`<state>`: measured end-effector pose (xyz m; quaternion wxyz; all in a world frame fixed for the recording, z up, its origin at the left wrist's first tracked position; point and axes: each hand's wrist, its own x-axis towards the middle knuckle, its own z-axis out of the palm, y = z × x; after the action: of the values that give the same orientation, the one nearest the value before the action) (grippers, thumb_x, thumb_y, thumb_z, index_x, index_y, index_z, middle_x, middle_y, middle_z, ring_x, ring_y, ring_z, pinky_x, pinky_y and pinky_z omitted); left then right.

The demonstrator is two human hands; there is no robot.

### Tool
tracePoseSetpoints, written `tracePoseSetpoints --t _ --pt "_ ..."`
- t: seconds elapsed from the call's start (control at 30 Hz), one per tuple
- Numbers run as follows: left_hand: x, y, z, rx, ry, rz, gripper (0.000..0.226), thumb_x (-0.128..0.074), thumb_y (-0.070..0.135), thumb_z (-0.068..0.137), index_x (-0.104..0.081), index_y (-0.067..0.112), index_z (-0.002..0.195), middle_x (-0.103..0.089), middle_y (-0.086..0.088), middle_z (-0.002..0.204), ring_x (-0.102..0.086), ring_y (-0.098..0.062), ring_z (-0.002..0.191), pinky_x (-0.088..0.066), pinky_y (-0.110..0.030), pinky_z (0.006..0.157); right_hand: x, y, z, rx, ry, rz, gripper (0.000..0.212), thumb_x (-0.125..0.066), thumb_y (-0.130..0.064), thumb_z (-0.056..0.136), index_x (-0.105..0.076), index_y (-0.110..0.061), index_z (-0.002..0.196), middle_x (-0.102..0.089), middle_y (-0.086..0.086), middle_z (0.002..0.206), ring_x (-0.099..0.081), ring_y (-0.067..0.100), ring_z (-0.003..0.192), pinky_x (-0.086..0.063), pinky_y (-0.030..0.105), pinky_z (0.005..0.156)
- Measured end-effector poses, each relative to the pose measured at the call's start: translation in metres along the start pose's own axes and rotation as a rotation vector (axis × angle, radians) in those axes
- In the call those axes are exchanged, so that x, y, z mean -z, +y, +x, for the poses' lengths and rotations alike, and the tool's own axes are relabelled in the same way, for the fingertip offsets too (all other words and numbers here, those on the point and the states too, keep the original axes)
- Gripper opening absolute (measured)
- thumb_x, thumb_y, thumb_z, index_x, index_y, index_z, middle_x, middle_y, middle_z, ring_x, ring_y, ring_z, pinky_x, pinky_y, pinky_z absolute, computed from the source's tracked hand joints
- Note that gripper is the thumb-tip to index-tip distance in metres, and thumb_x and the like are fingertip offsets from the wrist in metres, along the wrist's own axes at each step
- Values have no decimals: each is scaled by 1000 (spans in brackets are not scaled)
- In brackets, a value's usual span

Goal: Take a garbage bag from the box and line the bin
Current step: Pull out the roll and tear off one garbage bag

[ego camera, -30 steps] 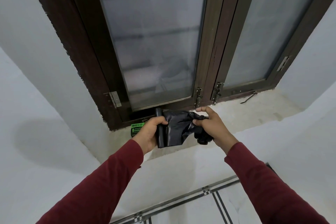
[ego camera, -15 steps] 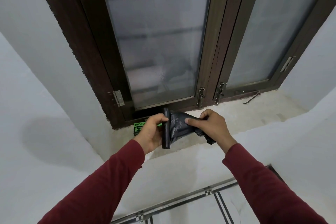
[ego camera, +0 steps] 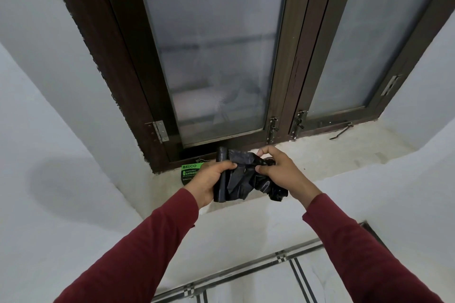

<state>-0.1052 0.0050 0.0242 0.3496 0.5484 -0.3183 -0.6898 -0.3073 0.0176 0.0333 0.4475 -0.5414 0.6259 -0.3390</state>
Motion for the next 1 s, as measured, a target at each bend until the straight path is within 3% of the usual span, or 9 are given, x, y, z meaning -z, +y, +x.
tracePoseSetpoints --t 0.1,0.17,0.27,0.37,0.53,0.63,0.73,0.87,1.0 --pt "-3 1 1 -43 57 12 25 -74 8 86 -71 8 111 -78 -19 103 -75 -35 92 -62 -43 81 -1 -2 -6 95 -125 89 47 -66 -1 94 -62 -43 116 -70 10 115 -71 23 89 -59 41 85" --pt "-1 2 2 -55 74 7 26 -77 8 84 -71 7 110 -78 -20 102 -76 -37 92 -62 -48 84 -1 -4 -9 149 -144 162 40 -73 -11 93 -62 -38 121 -68 4 122 -73 19 96 -60 35 87" --pt "2 1 1 -68 45 -8 32 -82 10 81 -71 6 111 -79 -18 100 -77 -36 92 -62 -48 85 -6 0 -8 131 -69 172 35 -86 -28 82 -68 -32 112 -73 4 113 -74 20 95 -61 36 86" --pt "3 1 -1 -72 5 23 34 -85 12 80 -72 6 110 -79 -16 100 -78 -33 92 -63 -44 82 -14 6 -1 22 73 12 48 -92 -40 69 -69 -34 110 -71 -1 113 -72 19 99 -60 38 89" --pt "1 -1 -1 -112 48 52 28 -84 8 81 -72 9 106 -80 -14 96 -78 -30 86 -64 -40 74 -15 6 2 3 70 -154 18 -89 -34 76 -82 -22 88 -78 0 79 -74 15 73 -58 20 65" --pt "0 0 -2 -111 52 65 26 -82 7 82 -71 10 106 -80 -13 93 -78 -29 81 -63 -38 68 -19 8 1 16 151 -221 19 -87 -36 77 -81 -17 77 -74 3 67 -68 15 61 -53 21 55" --pt "-3 -3 -3 -157 14 118 30 -81 6 82 -72 8 112 -79 -14 99 -77 -29 87 -63 -40 72 -25 7 2 -29 240 -186 19 -88 -27 71 -76 -14 65 -71 6 61 -62 13 52 -50 21 50" --pt "-5 -5 -8 -213 -50 120 30 -79 1 82 -73 6 111 -79 -12 98 -76 -28 91 -61 -37 75 -28 6 3 -61 296 -129 25 -83 -19 63 -65 -16 47 -55 -4 45 -55 15 45 -49 25 46" --pt "0 -6 -7 -213 -64 40 31 -78 1 83 -73 6 112 -78 -15 104 -76 -30 96 -61 -42 83 -25 9 7 -82 241 -16 26 -86 -20 62 -67 -1 61 -57 2 53 -55 19 48 -49 27 51"
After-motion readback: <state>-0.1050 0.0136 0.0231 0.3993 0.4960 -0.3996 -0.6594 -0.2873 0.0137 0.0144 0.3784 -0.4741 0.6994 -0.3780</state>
